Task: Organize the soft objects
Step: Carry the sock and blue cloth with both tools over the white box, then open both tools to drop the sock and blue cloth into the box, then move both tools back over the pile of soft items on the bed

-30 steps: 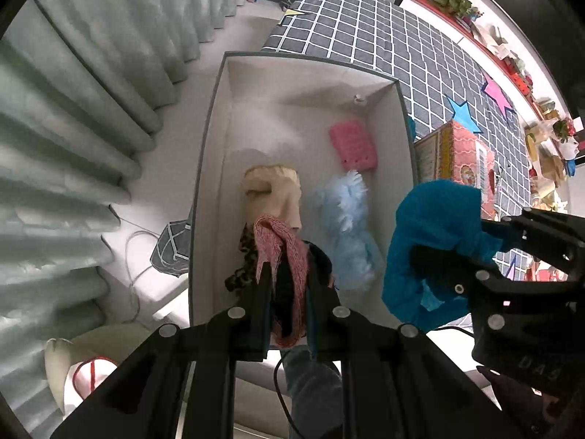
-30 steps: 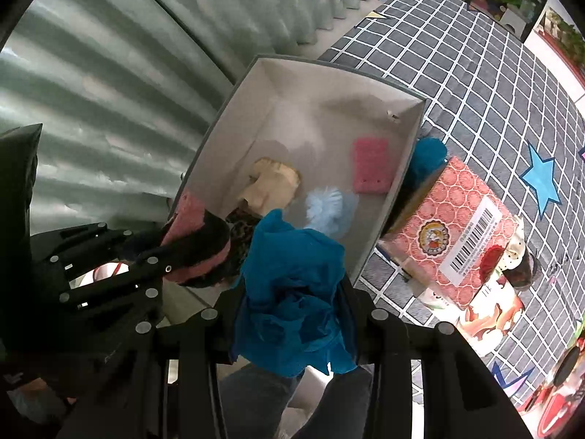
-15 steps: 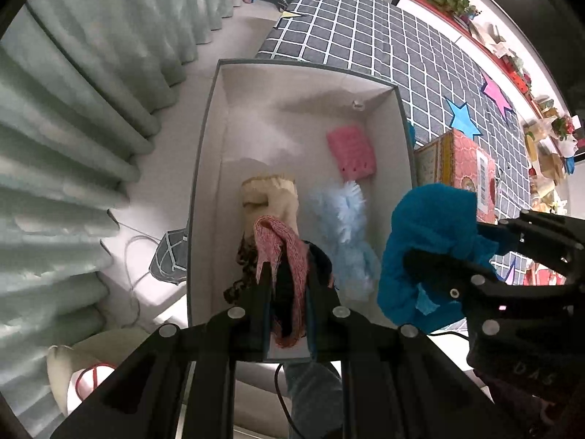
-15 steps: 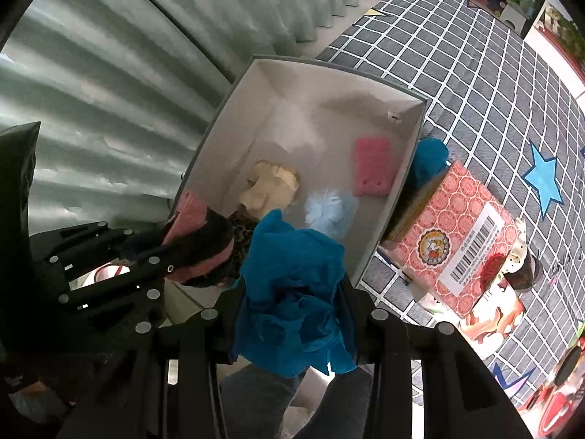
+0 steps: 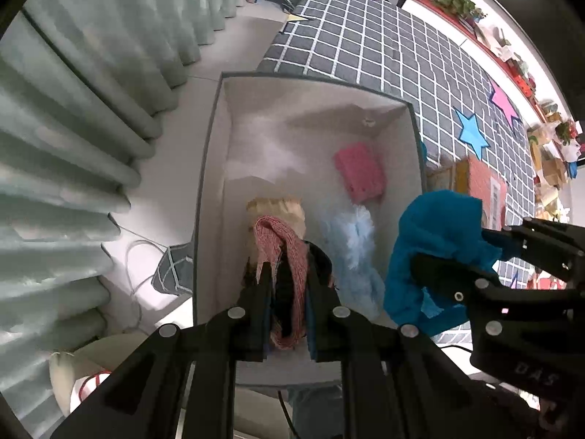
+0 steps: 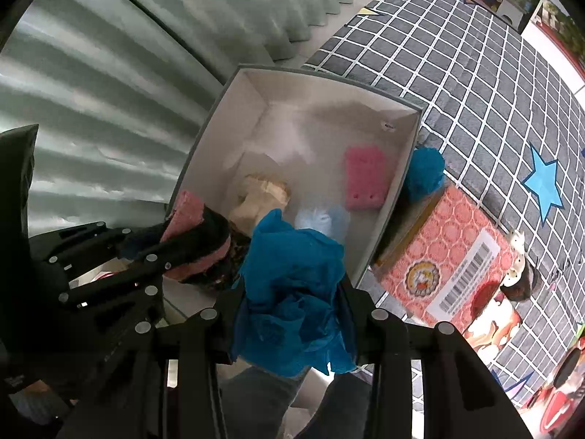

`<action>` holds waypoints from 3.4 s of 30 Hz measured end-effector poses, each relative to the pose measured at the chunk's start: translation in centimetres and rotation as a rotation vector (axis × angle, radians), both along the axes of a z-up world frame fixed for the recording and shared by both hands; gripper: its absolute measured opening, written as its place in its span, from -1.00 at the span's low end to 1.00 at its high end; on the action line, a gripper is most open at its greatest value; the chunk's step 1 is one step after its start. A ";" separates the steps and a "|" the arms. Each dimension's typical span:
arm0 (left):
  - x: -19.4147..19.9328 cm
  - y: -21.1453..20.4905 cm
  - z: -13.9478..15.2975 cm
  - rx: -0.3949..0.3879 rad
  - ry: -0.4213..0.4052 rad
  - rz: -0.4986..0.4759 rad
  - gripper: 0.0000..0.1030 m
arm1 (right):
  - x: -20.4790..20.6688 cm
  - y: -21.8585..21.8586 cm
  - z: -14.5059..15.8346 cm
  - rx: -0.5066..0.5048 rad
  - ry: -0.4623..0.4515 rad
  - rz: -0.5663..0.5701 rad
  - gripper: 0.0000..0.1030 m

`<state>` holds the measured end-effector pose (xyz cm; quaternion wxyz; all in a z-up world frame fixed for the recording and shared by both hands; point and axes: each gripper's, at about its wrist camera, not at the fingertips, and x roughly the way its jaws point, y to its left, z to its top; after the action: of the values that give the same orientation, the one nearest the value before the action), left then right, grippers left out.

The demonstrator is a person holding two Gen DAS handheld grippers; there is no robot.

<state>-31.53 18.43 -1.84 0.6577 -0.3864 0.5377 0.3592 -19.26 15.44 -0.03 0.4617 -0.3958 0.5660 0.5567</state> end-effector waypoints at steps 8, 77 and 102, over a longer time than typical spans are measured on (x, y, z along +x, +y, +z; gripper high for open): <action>1.2 3.6 0.2 0.045 0.001 0.000 -0.69 | 1.5 2.6 -0.7 0.000 -0.004 -0.035 -0.18; 5.5 5.9 -0.2 0.013 -0.026 0.003 0.70 | 15.8 3.7 1.2 0.069 0.001 -0.379 1.00; 18.7 3.1 1.3 -0.021 0.038 -0.180 0.70 | 24.1 -2.4 -13.0 -0.223 -0.121 -0.413 1.00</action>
<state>-12.87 21.56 -0.53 0.6730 -0.3362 0.5865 0.3003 4.82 13.01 -13.05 0.5523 -0.3527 0.6643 0.3596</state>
